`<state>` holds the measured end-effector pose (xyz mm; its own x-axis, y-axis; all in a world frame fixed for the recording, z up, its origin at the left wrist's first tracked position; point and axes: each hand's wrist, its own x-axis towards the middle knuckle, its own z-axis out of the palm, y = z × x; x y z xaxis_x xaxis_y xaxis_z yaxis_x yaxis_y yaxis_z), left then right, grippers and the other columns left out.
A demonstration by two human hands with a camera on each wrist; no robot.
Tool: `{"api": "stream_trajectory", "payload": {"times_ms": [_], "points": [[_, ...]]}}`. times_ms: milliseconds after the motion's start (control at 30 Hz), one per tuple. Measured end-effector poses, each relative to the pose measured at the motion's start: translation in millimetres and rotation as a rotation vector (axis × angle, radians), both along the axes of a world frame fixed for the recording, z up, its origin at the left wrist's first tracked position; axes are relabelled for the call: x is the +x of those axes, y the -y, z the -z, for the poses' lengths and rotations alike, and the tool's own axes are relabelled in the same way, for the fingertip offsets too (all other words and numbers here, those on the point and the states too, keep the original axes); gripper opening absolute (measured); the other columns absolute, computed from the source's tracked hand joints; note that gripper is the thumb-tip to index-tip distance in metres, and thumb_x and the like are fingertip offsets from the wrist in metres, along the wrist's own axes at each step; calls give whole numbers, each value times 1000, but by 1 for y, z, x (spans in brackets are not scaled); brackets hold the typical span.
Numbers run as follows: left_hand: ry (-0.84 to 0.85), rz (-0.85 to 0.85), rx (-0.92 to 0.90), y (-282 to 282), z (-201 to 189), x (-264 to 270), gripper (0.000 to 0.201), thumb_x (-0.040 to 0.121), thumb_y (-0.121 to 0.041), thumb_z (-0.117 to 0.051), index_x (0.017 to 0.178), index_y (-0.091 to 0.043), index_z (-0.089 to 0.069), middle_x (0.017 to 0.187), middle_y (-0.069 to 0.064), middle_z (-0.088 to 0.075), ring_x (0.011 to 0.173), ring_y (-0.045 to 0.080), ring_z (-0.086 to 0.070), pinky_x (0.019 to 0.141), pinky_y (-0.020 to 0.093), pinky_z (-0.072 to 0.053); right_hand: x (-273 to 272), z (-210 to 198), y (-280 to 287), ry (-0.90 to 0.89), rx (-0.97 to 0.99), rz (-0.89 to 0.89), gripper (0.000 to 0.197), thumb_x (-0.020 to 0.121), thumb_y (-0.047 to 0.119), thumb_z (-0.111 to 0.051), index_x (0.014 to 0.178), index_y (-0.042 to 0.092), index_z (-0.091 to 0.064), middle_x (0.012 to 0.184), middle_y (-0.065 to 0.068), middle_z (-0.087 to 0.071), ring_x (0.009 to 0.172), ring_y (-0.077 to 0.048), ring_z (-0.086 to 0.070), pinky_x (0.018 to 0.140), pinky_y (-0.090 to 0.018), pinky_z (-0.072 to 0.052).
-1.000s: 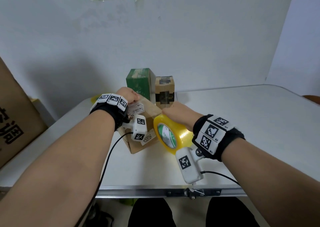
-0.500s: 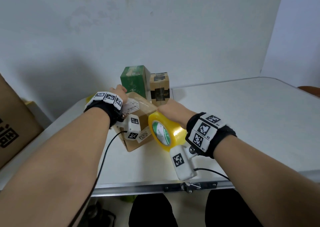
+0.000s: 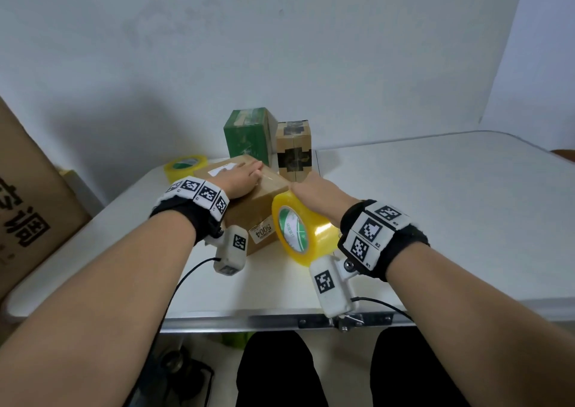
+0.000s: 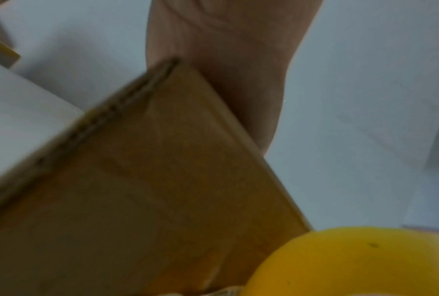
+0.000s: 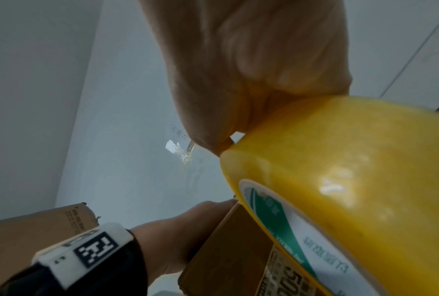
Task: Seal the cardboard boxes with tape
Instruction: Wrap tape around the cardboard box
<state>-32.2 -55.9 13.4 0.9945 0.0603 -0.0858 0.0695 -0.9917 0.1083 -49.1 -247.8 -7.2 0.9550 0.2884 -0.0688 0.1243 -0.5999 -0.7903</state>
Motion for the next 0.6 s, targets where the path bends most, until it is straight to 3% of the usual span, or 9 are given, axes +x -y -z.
{"api": "stream_trajectory", "payload": {"times_ms": [67,167,300,400,467,600], "points": [[-7,-45,14,-1,1,5,52,106,-36,-15,156,-23,-10,164,0,-4,150,19,-5,120,51,-6,-1,1,0,-12,14,1,62,90,45,-48,137,4,-43,127,-17,-58,114,-32,-56,95,-43,-47],[-21,-50,42,4,-2,-1,54,106,-37,-15,156,-18,-8,164,1,0,151,19,-1,119,55,-3,-1,3,-1,-17,27,-7,60,92,43,-46,135,2,-44,123,-17,-59,111,-31,-58,89,-40,-47],[-21,101,-24,9,-11,-30,52,106,-38,-16,155,-21,-14,163,-3,-8,150,16,-7,121,49,-6,1,4,-3,-14,40,-4,60,92,44,-46,134,0,-45,112,-15,-57,106,-30,-57,87,-40,-46],[-43,199,2,18,-8,-55,56,103,-47,-20,155,-26,-15,162,-8,-8,150,13,-5,122,44,-5,3,3,-5,-9,30,-1,55,95,39,-47,135,1,-44,119,-15,-59,109,-28,-57,91,-39,-46],[-22,218,54,22,-5,-61,56,104,-44,-25,156,-27,-12,163,-8,-7,149,14,-5,122,41,-4,3,3,-5,-1,22,-5,58,95,42,-47,136,1,-44,127,-17,-59,115,-31,-57,96,-41,-46],[44,252,162,17,6,-59,64,102,-35,-40,155,-31,-5,163,-5,-7,150,17,-4,120,50,-7,1,2,-1,18,26,-2,68,93,53,-47,135,0,-47,129,-19,-58,113,-30,-57,93,-40,-46]]}}
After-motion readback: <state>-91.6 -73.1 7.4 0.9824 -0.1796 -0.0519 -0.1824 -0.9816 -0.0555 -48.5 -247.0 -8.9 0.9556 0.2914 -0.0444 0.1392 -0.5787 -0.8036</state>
